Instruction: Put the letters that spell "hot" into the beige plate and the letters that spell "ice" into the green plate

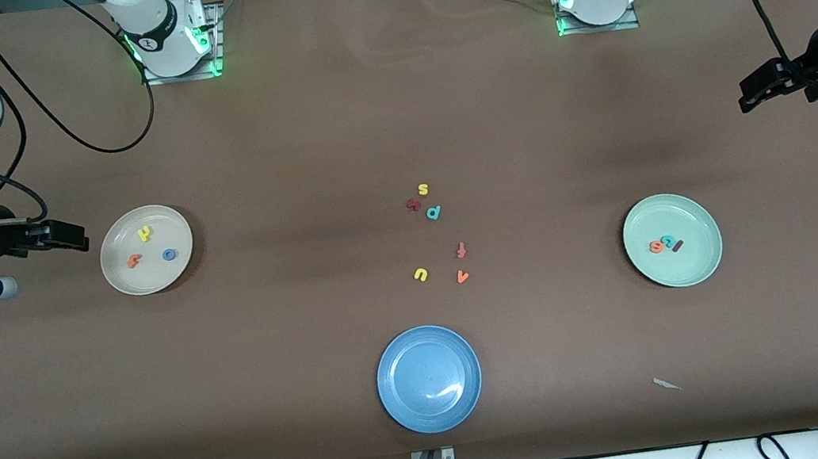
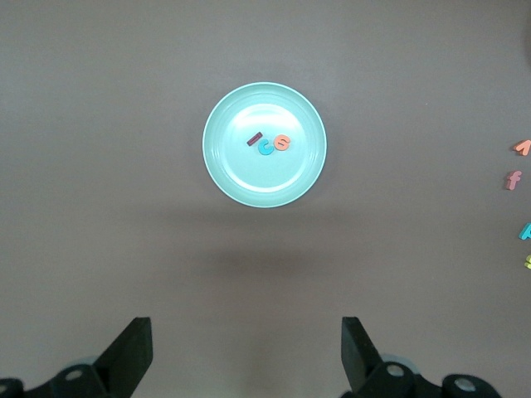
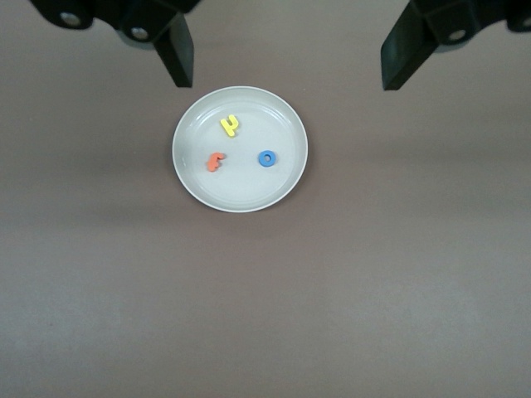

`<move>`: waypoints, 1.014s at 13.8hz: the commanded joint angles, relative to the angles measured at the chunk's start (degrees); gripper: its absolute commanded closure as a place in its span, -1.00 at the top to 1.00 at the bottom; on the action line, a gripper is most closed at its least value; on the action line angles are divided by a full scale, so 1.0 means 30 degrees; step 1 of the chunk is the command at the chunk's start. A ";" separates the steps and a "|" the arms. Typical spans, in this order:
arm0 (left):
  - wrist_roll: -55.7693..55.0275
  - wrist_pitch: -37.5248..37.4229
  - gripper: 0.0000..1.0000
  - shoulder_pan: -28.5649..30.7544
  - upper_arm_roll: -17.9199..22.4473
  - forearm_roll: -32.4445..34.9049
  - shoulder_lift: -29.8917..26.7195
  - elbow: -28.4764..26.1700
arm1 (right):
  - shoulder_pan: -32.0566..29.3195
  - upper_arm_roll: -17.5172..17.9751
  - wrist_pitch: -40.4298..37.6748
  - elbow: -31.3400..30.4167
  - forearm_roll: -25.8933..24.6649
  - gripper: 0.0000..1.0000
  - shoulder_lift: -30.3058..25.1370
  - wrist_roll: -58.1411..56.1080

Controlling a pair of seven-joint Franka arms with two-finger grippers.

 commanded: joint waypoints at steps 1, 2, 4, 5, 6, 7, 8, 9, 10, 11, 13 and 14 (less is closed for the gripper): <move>0.0385 0.0167 1.00 0.0021 -0.0052 0.0103 -0.0044 -0.0071 | -0.0162 0.0154 0.0011 0.0287 0.0152 0.99 -0.0085 -0.0239; 0.0356 0.0167 1.00 0.0021 -0.0052 0.0103 -0.0044 -0.0071 | -0.0162 0.0154 -0.0103 0.0287 0.0241 0.99 -0.0143 -0.0006; 0.0385 0.0167 1.00 0.0021 -0.0052 0.0103 -0.0044 -0.0071 | -0.0133 0.0241 -0.0221 0.0229 0.0155 0.99 -0.0406 0.0084; 0.0385 0.0167 1.00 0.0021 -0.0052 0.0103 -0.0044 -0.0100 | -0.0161 0.0241 -0.0163 0.0199 0.0125 1.00 -0.0407 0.0084; 0.0385 0.0167 1.00 0.0021 -0.0052 0.0103 -0.0044 -0.0071 | -0.0104 0.0241 -0.0047 0.0286 0.0067 1.00 -0.0349 0.0084; 0.0356 0.0167 1.00 0.0021 -0.0052 0.0103 -0.0044 -0.0100 | -0.0103 0.0299 -0.0046 0.0345 0.0095 1.00 -0.0262 -0.0148; 0.0385 0.0167 1.00 0.0021 -0.0052 0.0103 -0.0044 -0.0100 | -0.0045 0.0329 -0.0075 0.0345 0.0095 0.99 -0.0261 0.0053; 0.0385 0.0167 1.00 0.0021 -0.0052 0.0103 -0.0044 -0.0100 | -0.0044 0.0329 -0.0133 0.0287 0.0153 0.99 -0.0290 0.0084; 0.0385 0.0167 1.00 0.0021 -0.0052 0.0103 -0.0044 -0.0100 | -0.0073 0.0300 -0.0162 0.0287 0.0183 0.99 -0.0290 0.0084; 0.0385 0.0167 1.00 0.0021 -0.0052 0.0103 -0.0044 -0.0100 | -0.0045 0.0300 -0.0192 0.0287 0.0212 0.99 -0.0319 0.0113; 0.0385 0.0167 1.00 0.0021 -0.0052 0.0103 -0.0044 -0.0100 | -0.0044 0.0300 -0.0075 0.0287 0.0242 0.99 -0.0290 0.0142; 0.0385 0.0167 1.00 0.0021 -0.0052 0.0103 -0.0044 -0.0100 | -0.0073 0.0300 -0.0075 0.0287 0.0242 0.99 -0.0290 0.0201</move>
